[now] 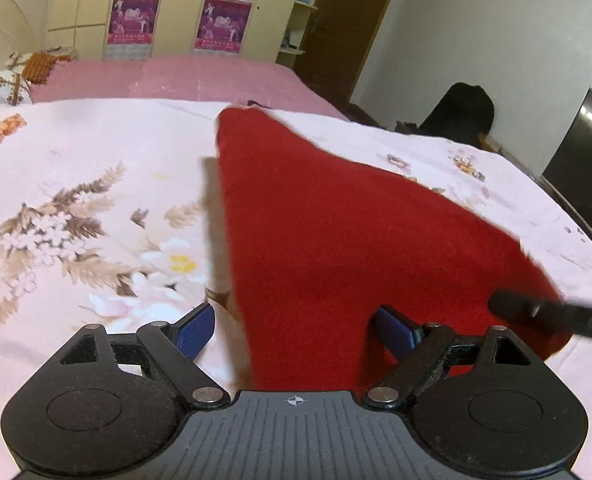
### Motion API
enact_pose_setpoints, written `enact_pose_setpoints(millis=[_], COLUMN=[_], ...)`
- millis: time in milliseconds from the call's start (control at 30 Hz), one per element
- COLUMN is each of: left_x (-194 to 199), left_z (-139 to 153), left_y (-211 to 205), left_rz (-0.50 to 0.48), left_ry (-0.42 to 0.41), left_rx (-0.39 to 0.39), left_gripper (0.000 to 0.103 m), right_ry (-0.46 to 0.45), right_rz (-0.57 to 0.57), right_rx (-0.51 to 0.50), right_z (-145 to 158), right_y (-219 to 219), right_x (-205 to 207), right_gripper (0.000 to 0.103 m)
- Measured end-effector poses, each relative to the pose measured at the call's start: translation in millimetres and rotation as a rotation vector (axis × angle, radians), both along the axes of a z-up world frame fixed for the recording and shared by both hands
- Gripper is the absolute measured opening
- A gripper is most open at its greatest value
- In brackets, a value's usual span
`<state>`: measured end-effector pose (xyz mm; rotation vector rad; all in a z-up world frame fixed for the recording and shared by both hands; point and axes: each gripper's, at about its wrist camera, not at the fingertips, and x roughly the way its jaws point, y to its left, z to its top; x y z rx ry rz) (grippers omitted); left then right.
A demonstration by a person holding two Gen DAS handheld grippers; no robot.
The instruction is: Fold small clothes
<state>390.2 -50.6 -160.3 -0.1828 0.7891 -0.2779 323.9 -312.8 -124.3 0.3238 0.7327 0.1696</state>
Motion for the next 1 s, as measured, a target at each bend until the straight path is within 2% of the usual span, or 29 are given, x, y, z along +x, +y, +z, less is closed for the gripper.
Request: enact_pose_setpoints(millis=[67,100,133,200,233,400,567,767,867,933,1000], left_x=[3.1,3.5,2.6,2.5,2.5,9.1,44.7,113.0,136.3,147.0,158.2], left_z=[-12.1,-17.0,-17.6,-13.0,-9.1,26.2,39.9,6.6,-10.5,-14.6,-20.3], left_y=[-4.8,-5.7,-6.1,-4.7,-2.9,6.6,-5.4,-17.1,-10.5,-6.3,1.2], left_rz=[-0.015,-0.011,-0.005,0.001,0.004,0.029,0.031,0.079,0.114,0.133,0.182], left_ry=[0.037,0.044,0.037,0.043,0.044,-0.043,-0.074,0.041,0.093,0.103,0.118], left_rx=[0.01,0.015,0.02,0.021,0.015,-0.013,-0.015,-0.016,-0.068,-0.083,-0.104], left_gripper=[0.087,0.087,0.087,0.087,0.087,0.087,0.087,0.087,0.087,0.087,0.093], right_ry=[0.066,0.097,0.076,0.052,0.037,-0.073,-0.083,-0.044,-0.041,-0.036,-0.012], right_rz=[-0.039,-0.045,-0.05,-0.049,-0.058,-0.082,-0.044,-0.025,-0.022,-0.017,-0.031], right_rx=[-0.048,-0.031,-0.023,-0.038,-0.037,-0.052,-0.071,-0.101,-0.126,-0.195,-0.2], right_z=[-23.5,-34.6,-35.7,-26.3,-20.3,9.9,14.1,1.0,-7.4,-19.7,-34.3], right_y=[-5.3,-8.8,-9.6,-7.1,-8.5,-16.3,-9.6,13.3,19.7,24.1,21.3], right_x=[0.7,2.9,1.8,1.7,1.2,6.4,50.0,101.5,123.4,137.8,146.6], right_gripper=[0.01,0.01,0.01,0.028,0.031,0.032,0.031,0.03,0.029,0.029,0.028])
